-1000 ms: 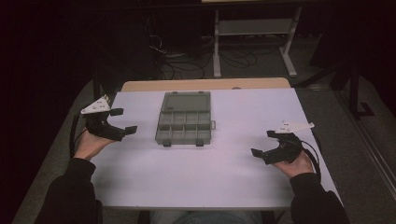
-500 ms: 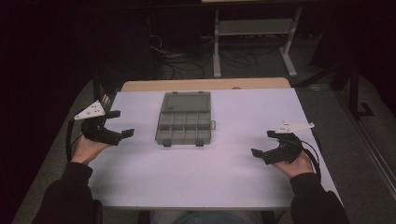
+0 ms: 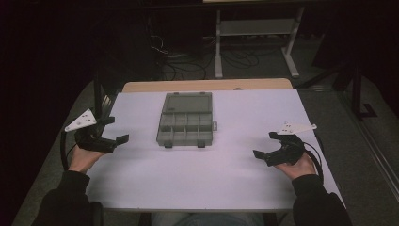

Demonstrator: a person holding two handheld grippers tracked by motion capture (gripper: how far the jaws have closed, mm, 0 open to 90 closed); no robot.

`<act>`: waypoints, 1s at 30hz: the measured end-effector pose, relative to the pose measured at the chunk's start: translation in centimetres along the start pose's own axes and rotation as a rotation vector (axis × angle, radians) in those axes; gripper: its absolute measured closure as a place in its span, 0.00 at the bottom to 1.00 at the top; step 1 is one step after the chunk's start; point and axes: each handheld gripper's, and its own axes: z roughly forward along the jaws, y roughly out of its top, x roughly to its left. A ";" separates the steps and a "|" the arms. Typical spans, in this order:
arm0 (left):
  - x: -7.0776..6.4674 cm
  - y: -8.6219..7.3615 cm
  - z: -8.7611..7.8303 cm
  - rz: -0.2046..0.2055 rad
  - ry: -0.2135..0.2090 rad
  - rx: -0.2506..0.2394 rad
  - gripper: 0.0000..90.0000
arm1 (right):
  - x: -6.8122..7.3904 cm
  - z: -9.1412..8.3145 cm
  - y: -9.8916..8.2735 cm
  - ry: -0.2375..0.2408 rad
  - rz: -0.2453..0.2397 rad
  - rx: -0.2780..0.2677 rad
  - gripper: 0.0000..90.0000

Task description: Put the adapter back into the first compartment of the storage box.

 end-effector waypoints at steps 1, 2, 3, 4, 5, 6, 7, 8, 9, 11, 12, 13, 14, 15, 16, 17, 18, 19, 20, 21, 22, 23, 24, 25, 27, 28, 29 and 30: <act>0.0 -0.1 0.0 -0.003 0.001 -0.002 0.00 | 0.0 0.0 0.0 0.000 0.000 0.000 0.00; 0.1 -0.4 -0.1 -0.005 0.006 -0.003 0.00 | 0.0 0.0 0.0 0.000 0.000 0.000 0.00; 0.1 -0.6 -0.1 -0.008 0.010 -0.004 0.00 | 0.0 0.0 0.0 -0.001 0.001 0.001 0.00; 0.2 -0.9 -0.1 -0.012 0.014 -0.001 0.00 | 0.0 0.0 0.0 -0.001 0.000 0.001 0.00; 0.4 -1.1 -0.2 -0.017 0.015 -0.001 0.00 | 0.0 0.0 0.0 -0.003 -0.002 -0.003 0.00; 0.4 -1.3 -0.2 -0.026 0.014 -0.005 0.00 | 0.0 0.0 0.0 -0.003 -0.002 -0.003 0.00; 0.5 -1.6 -0.2 -0.028 0.019 -0.006 0.00 | 0.0 0.0 0.0 -0.004 -0.001 -0.004 0.00; 0.6 -1.8 -0.3 -0.027 0.022 -0.008 0.00 | 0.0 0.0 0.0 -0.005 -0.002 -0.004 0.00; 0.6 -1.9 -0.3 -0.031 0.023 -0.012 0.00 | 0.0 0.0 0.0 -0.005 -0.001 -0.004 0.00; 0.7 -2.3 -0.5 -0.034 0.028 -0.017 0.00 | 0.0 0.0 0.0 -0.004 -0.001 -0.002 0.00; 0.7 -2.4 -0.6 -0.036 0.030 -0.017 0.00 | 0.0 0.0 0.0 -0.003 -0.001 -0.001 0.00; 0.8 -2.7 -0.6 -0.040 0.034 -0.020 0.00 | 0.0 0.0 0.0 -0.003 0.000 -0.001 0.00; 0.8 -2.9 -0.7 -0.049 0.035 -0.023 0.00 | 0.0 0.0 0.0 -0.004 -0.001 -0.004 0.00; 0.8 -3.1 -0.7 -0.055 0.034 -0.026 0.00 | 0.0 0.0 0.0 -0.004 -0.001 -0.004 0.00; 0.8 -3.3 -0.8 -0.061 0.033 -0.026 0.00 | 0.0 -0.1 0.0 -0.004 -0.001 -0.004 0.00; 0.8 -3.5 -0.8 -0.061 0.036 -0.029 0.00 | 0.0 -0.1 0.0 -0.004 -0.001 -0.004 0.00; 0.7 -3.6 -0.9 -0.061 0.039 -0.035 0.00 | 0.0 0.0 0.0 -0.004 0.000 -0.003 0.00; 0.6 -3.7 -1.0 -0.061 0.040 -0.037 0.00 | 0.0 0.0 0.0 -0.004 0.000 -0.003 0.00; 0.5 -3.9 -1.1 -0.067 0.039 -0.043 0.00 | 0.0 0.0 0.0 -0.004 0.000 -0.003 0.00; 0.5 -4.0 -1.1 -0.074 0.035 -0.052 0.00 | 0.0 0.0 0.0 -0.004 0.000 -0.003 0.00; 0.5 -4.2 -1.2 -0.085 0.029 -0.066 0.00 | 0.0 0.0 0.0 -0.003 0.000 -0.003 0.00; 0.4 -4.2 -1.2 -0.088 0.026 -0.060 0.00 | 0.0 0.0 0.0 -0.004 0.000 -0.003 0.00; 0.3 -4.2 -1.2 -0.078 0.029 -0.055 0.00 | 0.0 0.0 0.0 -0.004 0.000 -0.003 0.00; 0.2 -4.2 -1.1 -0.075 0.029 -0.054 0.00 | 0.0 0.0 0.0 -0.004 0.000 -0.001 0.00; 0.0 -4.2 -0.9 -0.066 0.020 -0.043 0.00 | 0.1 0.0 -0.1 -0.003 -0.001 0.001 0.00; -0.1 -4.2 -0.8 -0.062 0.019 -0.037 0.00 | 0.1 0.1 -0.1 -0.001 -0.004 0.000 0.00; -0.3 -4.2 -0.7 -0.055 0.016 -0.025 0.00 | 0.1 0.1 -0.1 0.003 -0.003 0.001 0.00; -0.3 -4.2 -0.6 -0.052 0.015 -0.023 0.00 | 0.1 0.1 -0.1 0.003 -0.003 0.001 0.00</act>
